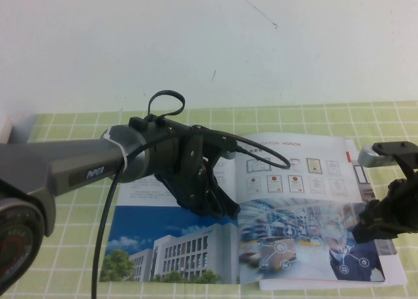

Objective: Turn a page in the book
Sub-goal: Open the closed book

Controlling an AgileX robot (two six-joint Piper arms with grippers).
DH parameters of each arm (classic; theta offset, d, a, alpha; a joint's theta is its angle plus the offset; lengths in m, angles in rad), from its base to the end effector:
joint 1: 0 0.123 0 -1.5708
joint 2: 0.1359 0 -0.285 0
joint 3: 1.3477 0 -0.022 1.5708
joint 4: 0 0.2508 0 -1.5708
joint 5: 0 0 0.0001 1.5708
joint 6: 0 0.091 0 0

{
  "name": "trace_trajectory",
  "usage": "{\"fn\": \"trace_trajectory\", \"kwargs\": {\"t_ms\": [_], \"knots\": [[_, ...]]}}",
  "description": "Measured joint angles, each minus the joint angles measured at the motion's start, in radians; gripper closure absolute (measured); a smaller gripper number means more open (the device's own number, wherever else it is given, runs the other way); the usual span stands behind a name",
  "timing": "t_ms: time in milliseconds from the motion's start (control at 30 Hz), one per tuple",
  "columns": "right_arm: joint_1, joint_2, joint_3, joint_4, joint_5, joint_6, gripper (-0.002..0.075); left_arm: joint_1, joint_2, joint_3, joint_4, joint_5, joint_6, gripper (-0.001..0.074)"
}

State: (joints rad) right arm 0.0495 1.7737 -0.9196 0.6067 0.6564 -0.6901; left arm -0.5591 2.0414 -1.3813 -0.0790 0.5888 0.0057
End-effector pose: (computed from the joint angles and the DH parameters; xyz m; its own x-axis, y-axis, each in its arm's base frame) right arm 0.3088 0.0470 0.1507 -0.9292 -0.2209 -0.2962 -0.3074 0.9070 0.2879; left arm 0.3550 -0.2269 0.1563 -0.8086 0.4352 -0.3960 0.4971 0.8653 -0.0641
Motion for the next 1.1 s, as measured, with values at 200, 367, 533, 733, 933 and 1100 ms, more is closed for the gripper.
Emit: {"fn": "trace_trajectory", "kwargs": {"t_ms": [200, 367, 533, 733, 933, 1100], "knots": [[0.000, 0.000, 0.000, 0.005, -0.006, 0.018, 0.0372, 0.000, 0.000, 0.000, -0.002, 0.000, 0.000, 0.0738], [0.000, 0.000, 0.000, 0.007, -0.011, 0.041, 0.0376, 0.000, 0.000, 0.000, -0.002, 0.000, 0.000, 0.0738], [-0.001, 0.000, 0.000, 0.007, -0.014, 0.066, 0.0382, 0.000, 0.000, 0.000, -0.002, 0.000, 0.000, 0.0738], [-0.001, 0.000, 0.000, 0.007, -0.017, 0.094, 0.0384, 0.000, 0.000, 0.000, -0.002, -0.002, 0.000, 0.0738], [-0.001, 0.000, 0.000, 0.007, -0.019, 0.141, 0.0385, 0.000, 0.000, 0.000, -0.002, -0.002, 0.000, 0.0738], [-0.001, 0.000, 0.000, 0.007, -0.021, 0.151, 0.0399, 0.000, 0.000, 0.000, -0.002, -0.002, 0.000, 0.0738]]}}
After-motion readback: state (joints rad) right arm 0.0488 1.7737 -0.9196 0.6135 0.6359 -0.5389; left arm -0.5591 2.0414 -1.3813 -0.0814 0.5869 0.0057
